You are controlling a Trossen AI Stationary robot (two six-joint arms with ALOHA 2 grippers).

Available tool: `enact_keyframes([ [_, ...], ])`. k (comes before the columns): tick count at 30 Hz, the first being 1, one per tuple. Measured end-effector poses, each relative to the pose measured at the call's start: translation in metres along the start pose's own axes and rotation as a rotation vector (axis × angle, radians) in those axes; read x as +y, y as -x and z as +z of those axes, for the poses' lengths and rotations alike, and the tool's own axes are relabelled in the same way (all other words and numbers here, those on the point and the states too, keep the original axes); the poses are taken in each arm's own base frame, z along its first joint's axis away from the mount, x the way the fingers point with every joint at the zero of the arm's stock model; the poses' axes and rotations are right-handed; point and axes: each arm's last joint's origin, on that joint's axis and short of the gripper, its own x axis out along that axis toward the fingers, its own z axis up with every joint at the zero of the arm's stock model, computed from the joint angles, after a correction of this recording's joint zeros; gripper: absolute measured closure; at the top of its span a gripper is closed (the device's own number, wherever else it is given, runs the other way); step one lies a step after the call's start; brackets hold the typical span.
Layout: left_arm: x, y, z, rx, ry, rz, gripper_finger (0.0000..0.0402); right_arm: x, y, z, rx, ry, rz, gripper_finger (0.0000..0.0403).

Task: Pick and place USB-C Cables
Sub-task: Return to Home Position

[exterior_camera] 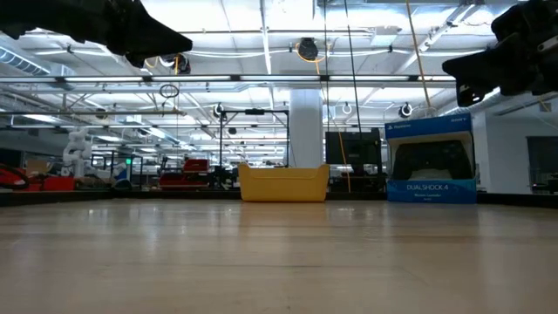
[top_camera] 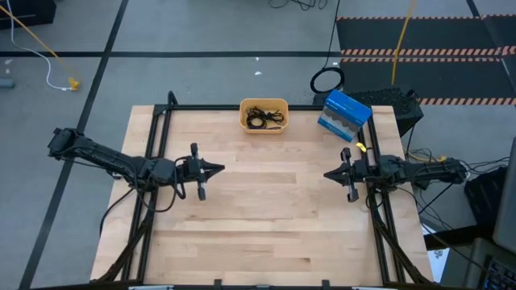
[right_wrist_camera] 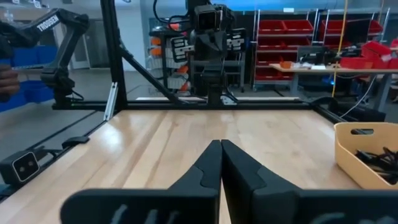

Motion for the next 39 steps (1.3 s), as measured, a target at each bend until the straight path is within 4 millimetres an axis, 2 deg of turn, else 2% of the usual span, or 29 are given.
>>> enact_keyframes([
  [15, 0.0, 0.0, 0.0, -0.003, -0.006, 0.0, 0.0378, 0.001, 0.0, -0.002, 0.019, 0.038, 0.02, 0.0403],
  [21, 0.004, 0.012, 0.005, -0.055, 0.0, -0.032, 0.0378, 0.001, -0.002, -0.004, 0.046, 0.028, 0.021, 0.0403],
  [39, 0.015, 0.044, -0.045, -0.123, 0.0, -0.128, 0.0378, 0.001, -0.002, -0.003, 0.039, 0.028, 0.019, 0.0403],
])
